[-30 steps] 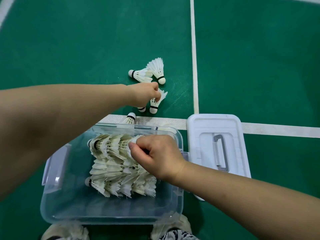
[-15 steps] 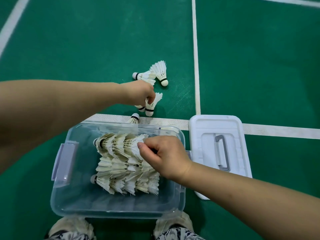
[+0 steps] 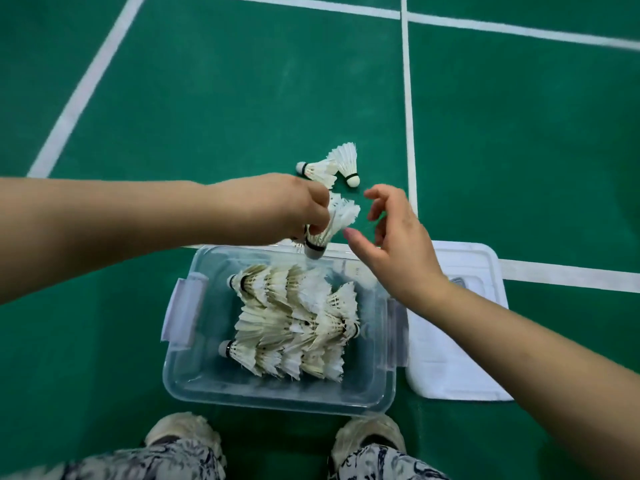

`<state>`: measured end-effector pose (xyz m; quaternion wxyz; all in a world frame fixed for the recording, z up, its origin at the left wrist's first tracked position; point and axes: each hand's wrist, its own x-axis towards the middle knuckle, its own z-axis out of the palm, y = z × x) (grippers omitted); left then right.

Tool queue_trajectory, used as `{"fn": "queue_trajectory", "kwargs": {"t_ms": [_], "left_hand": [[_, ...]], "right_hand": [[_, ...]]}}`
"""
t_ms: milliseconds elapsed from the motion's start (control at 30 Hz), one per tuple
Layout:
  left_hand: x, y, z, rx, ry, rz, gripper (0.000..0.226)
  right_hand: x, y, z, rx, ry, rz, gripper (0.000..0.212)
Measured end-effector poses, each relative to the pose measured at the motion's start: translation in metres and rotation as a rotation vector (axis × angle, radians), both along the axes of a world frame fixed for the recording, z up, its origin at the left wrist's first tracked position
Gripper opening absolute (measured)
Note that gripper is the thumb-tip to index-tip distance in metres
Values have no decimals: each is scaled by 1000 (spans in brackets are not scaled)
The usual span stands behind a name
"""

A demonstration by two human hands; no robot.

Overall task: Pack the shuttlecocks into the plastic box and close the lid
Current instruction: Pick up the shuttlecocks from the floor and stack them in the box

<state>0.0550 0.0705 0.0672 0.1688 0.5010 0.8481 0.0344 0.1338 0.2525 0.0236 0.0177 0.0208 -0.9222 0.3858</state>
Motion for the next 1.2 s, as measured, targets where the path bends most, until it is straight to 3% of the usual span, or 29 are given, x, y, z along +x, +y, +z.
{"fn": "queue_trajectory", "kwargs": {"t_ms": [100,233,300,433,533,633,967,1200], "left_hand": [[32,-14,1,9,-56,5,14],[56,-30,-11,26,-63,64,15],[63,-37,-17,23,-108,189,11],[65,-49,-20,198,-98,346,8],[65,-52,-18,233,-105,403,9],[67,-54,-17,281,-132,430,10],[72,-70,-28,286,-189,498,13],[75,-69,-31,266,-226,478,13]], "right_hand": [[2,-5,4,203,35,220,32],[15,-9,-5,301,156,410,33],[22,-7,-6,301,173,394,31],[29,2,-3,301,120,192,28],[31,-5,-4,347,-30,107,22],[32,-14,-11,345,-169,121,22],[37,-33,-33,147,-351,81,21],[32,-30,-41,267,-350,110,26]]}}
